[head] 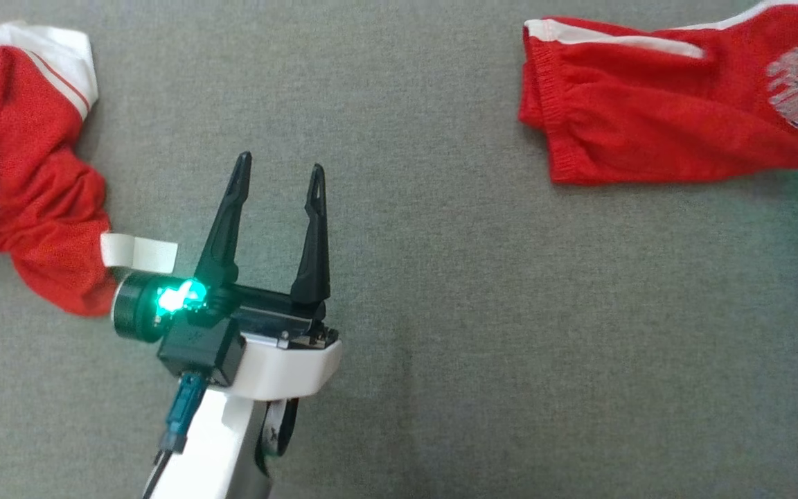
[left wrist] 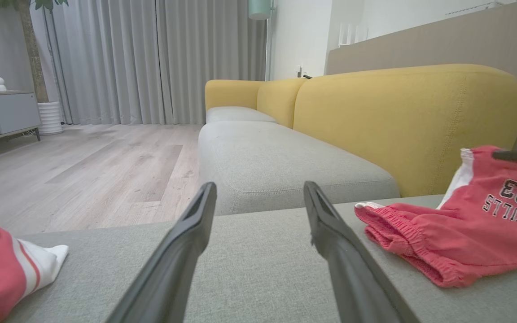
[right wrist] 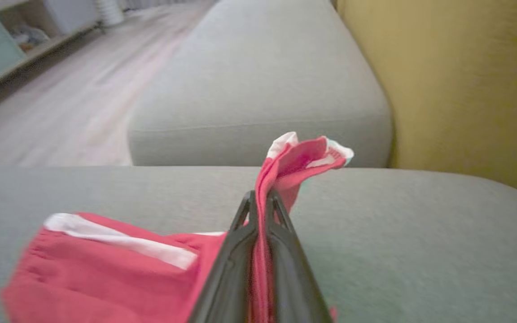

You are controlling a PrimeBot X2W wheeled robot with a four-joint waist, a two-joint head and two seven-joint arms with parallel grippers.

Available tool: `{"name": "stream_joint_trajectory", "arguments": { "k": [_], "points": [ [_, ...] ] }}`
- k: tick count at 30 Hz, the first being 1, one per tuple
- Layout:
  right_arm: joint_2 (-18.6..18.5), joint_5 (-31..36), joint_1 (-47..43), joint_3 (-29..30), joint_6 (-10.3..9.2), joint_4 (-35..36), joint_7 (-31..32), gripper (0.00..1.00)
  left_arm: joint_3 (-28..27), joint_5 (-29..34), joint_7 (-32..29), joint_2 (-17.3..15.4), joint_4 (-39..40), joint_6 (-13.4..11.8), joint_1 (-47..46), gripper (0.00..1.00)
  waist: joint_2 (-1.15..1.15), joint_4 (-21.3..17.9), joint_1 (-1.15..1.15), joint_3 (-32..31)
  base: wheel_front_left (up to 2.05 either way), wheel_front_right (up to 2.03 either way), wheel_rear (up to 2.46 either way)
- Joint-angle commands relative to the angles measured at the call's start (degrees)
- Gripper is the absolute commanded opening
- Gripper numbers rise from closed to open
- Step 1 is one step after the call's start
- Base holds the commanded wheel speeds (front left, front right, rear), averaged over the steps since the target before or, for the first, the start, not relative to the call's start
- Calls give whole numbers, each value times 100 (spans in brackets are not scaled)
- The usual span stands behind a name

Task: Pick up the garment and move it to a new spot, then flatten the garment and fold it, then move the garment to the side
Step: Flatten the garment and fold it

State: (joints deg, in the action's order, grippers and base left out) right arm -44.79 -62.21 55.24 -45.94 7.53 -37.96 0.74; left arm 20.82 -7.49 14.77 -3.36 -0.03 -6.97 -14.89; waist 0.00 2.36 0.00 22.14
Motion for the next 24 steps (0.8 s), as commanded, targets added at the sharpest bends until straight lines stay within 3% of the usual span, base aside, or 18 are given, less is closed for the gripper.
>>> {"name": "stream_joint_trajectory", "arguments": {
  "k": [1,6,11,12,13,14,18,24],
  "points": [
    [-70,-83,-13,27,-4,224,33,0,-185,44,22,-12,144,29,29,100,0,-20,0,-76,0,0,0],
    [371,-292,-55,0,-4,1070,396,0,-190,17,22,11,90,68,92,100,0,-9,0,-221,0,0,0],
    [1039,-313,-265,-141,-4,1387,732,0,-149,-54,23,31,61,100,118,100,0,107,0,-278,0,0,0],
    [1178,-325,-333,-179,-4,1406,778,19,-138,-69,23,34,53,103,122,100,0,131,0,-291,0,0,0],
    [1311,-347,-404,-180,-4,1390,786,95,-127,-81,23,36,44,103,127,100,0,151,0,-308,0,0,0],
    [1434,-367,-470,-148,-4,1359,755,100,-116,-92,23,38,33,102,134,100,0,167,0,-329,0,0,0],
    [1595,-295,-618,161,-4,1400,237,100,-102,-133,23,44,6,70,191,100,0,183,0,-449,0,0,0],
    [1184,-33,-1096,869,-4,1358,-907,100,-222,-144,23,46,18,27,339,100,0,112,0,-714,0,0,0]
  ]
}}
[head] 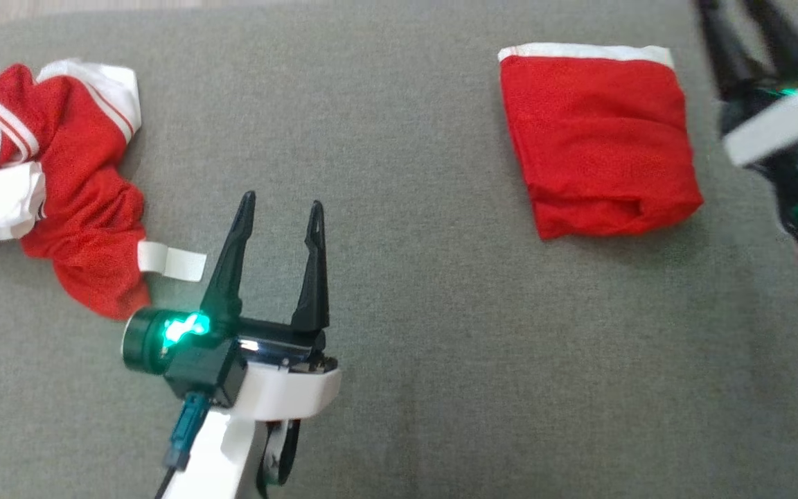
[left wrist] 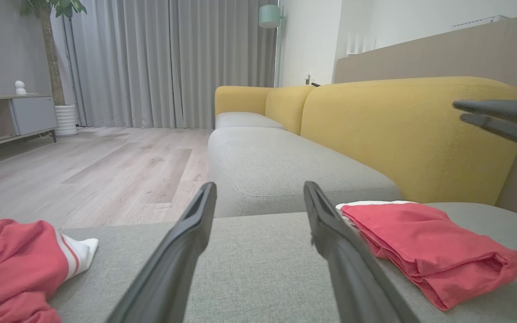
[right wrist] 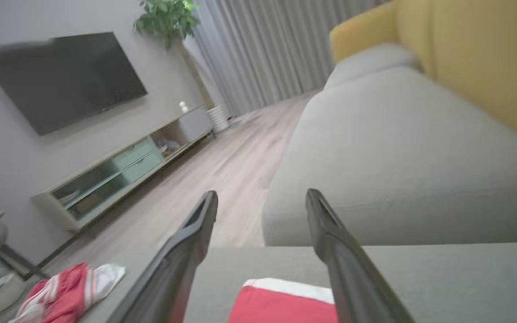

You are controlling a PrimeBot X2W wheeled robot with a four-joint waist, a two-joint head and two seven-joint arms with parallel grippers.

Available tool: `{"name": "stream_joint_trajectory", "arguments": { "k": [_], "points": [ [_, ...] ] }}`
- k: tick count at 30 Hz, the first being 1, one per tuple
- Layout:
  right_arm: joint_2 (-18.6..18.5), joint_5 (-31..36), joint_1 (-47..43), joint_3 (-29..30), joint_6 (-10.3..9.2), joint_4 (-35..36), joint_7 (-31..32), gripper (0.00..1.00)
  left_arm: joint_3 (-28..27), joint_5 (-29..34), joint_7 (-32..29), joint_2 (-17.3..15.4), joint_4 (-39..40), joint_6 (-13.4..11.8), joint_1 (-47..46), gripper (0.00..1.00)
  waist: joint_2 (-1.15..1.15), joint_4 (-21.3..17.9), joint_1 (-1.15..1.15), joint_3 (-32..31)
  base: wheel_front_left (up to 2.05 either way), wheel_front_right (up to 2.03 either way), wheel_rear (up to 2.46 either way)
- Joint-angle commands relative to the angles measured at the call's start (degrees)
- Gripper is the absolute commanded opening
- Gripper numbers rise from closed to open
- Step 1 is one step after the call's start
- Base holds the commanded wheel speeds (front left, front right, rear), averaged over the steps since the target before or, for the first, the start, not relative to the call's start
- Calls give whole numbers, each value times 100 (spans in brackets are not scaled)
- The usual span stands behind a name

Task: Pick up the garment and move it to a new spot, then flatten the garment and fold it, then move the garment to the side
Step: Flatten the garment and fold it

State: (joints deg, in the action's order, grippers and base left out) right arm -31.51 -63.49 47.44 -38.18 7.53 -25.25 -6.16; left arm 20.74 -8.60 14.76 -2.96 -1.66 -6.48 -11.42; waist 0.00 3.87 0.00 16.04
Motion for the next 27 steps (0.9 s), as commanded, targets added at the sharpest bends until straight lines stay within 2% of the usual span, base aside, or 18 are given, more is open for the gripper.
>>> {"name": "stream_joint_trajectory", "arguments": {
  "k": [1,5,8,9,16,21,27],
  "points": [
    [-201,166,-448,195,-4,54,-432,100,-248,-32,24,7,183,-24,29,100,0,-54,0,-171,0,0,0],
    [-210,742,-1096,607,-4,-40,-856,100,-433,-35,24,7,200,-23,236,100,0,-126,0,-542,0,0,0],
    [153,1409,-1739,1318,-4,171,-879,100,-647,-6,24,7,164,-39,467,100,0,-189,0,-847,0,0,0],
    [153,1409,-1739,1318,-4,171,-879,100,-647,-6,24,7,164,-39,467,100,0,-189,0,-847,0,0,0],
    [1325,3372,-3805,2302,-4,946,-883,100,-1083,130,24,0,-114,104,1179,100,0,-220,0,-1612,0,0,0],
    [1830,4319,-4686,2493,-4,1078,-883,100,-1257,175,24,1,-422,284,1525,100,0,-221,0,-1883,0,0,0],
    [2128,4800,-4992,2636,-4,1162,-883,100,-1388,237,24,5,-644,331,1691,100,0,-286,0,-1996,0,0,0]
  ]
}}
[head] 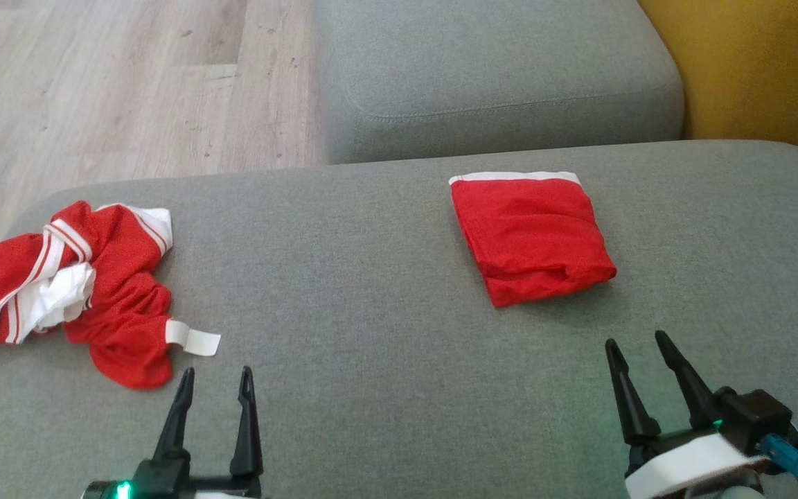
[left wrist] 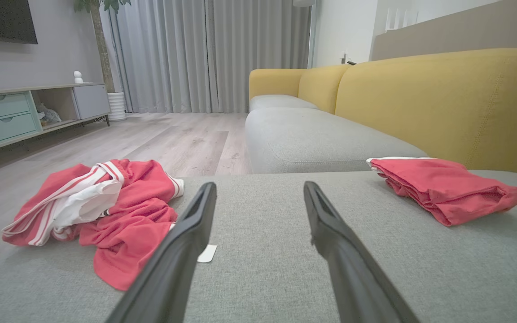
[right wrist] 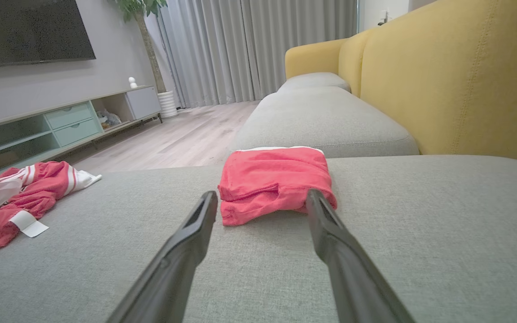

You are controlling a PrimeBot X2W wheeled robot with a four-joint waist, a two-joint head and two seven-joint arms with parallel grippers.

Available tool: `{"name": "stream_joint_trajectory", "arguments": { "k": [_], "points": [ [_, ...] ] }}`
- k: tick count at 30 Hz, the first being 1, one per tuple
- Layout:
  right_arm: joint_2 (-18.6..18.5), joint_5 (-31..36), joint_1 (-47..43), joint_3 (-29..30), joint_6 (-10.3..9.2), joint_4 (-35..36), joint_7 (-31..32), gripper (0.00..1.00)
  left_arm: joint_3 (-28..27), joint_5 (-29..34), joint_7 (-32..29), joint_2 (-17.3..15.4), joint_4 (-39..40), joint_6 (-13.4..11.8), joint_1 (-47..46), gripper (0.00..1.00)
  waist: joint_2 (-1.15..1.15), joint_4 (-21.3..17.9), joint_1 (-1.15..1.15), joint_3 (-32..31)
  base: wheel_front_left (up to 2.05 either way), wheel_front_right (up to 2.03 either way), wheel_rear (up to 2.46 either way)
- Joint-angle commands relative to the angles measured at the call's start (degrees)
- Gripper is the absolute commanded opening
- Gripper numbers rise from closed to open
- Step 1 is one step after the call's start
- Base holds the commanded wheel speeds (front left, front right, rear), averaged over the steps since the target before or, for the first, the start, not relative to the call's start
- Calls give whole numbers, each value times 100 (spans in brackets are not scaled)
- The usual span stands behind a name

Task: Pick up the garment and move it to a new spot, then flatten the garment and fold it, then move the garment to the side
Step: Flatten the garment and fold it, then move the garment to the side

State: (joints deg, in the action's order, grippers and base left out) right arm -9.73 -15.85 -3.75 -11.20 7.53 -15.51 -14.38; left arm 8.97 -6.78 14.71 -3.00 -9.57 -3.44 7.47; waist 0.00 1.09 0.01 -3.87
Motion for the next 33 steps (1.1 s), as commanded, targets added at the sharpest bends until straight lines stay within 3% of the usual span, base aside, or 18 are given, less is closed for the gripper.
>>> {"name": "stream_joint_trajectory", "arguments": {
  "k": [1,11,18,33],
  "points": [
    [-18,79,109,-34,-4,199,-62,100,-221,56,29,10,129,29,-185,100,0,-12,-1,-13,0,0,0],
    [106,260,53,49,-4,265,-62,100,-195,247,29,12,-4,-89,-121,100,0,-6,-1,-20,0,0,0],
    [126,299,25,69,-4,267,-62,100,-167,-62,29,12,110,-130,-119,100,0,20,-1,-16,0,0,0],
    [85,340,22,123,-4,271,-62,100,-117,63,29,12,154,-246,-51,100,0,22,-1,20,0,0,0]
  ]
}}
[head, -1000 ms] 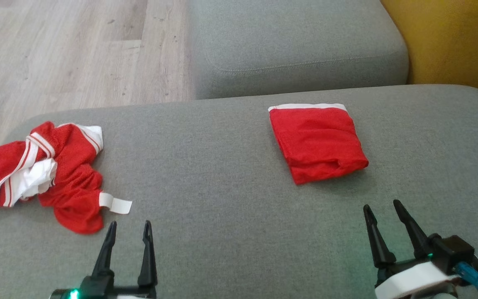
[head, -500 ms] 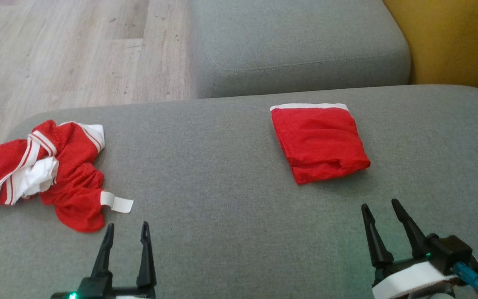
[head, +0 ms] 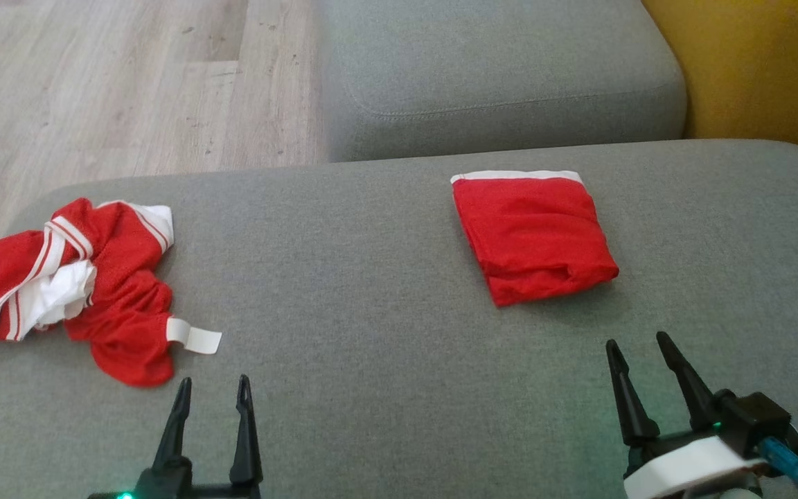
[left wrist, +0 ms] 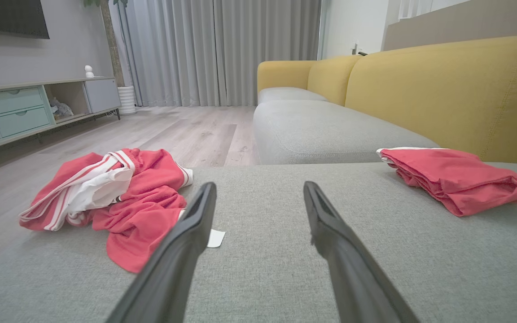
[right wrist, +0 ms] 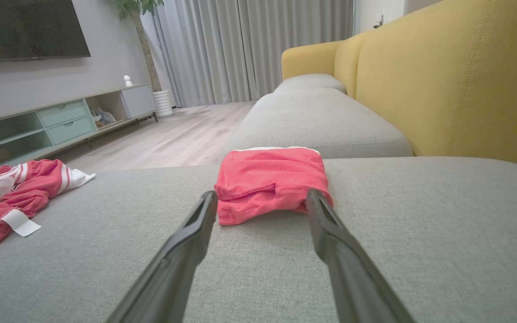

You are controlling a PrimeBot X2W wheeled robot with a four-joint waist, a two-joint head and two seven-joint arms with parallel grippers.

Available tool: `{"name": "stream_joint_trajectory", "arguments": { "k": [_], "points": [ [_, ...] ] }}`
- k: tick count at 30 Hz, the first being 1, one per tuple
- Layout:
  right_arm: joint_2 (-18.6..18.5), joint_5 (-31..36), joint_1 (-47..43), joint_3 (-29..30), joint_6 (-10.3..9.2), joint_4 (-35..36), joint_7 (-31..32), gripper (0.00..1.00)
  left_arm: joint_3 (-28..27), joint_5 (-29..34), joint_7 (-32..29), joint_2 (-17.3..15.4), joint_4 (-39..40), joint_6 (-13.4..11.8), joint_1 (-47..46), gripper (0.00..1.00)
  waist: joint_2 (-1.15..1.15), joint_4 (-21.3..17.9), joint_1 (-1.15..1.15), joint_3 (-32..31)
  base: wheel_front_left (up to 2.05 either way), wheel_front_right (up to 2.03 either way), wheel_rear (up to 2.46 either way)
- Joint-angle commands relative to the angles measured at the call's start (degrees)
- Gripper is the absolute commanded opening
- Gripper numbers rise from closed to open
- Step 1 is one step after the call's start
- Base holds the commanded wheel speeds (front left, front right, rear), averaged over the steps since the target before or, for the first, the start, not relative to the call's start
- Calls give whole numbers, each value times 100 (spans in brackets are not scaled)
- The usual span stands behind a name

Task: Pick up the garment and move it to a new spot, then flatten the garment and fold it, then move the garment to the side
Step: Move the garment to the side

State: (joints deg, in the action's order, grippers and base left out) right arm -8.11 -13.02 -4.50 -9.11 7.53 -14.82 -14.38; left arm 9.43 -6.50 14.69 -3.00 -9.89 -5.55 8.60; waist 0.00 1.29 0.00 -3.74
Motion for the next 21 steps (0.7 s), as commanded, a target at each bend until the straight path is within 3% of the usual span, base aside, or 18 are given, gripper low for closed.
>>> {"name": "stream_joint_trajectory", "arguments": {
  "k": [1,11,17,21],
  "points": [
    [-80,59,97,-77,-4,199,-62,100,-160,16,30,12,183,-38,-159,100,0,7,0,19,0,0,0],
    [-227,-15,584,148,-4,-117,-62,100,-46,-17,30,12,220,-102,-209,100,0,200,0,374,0,0,0],
    [-484,-223,1766,446,-4,-1293,11,100,133,45,30,13,290,-142,-388,100,0,418,0,874,0,0,0],
    [-685,-384,2744,530,-4,-2110,534,100,291,113,30,13,388,-171,-588,100,0,586,0,1256,0,0,0]
  ]
}}
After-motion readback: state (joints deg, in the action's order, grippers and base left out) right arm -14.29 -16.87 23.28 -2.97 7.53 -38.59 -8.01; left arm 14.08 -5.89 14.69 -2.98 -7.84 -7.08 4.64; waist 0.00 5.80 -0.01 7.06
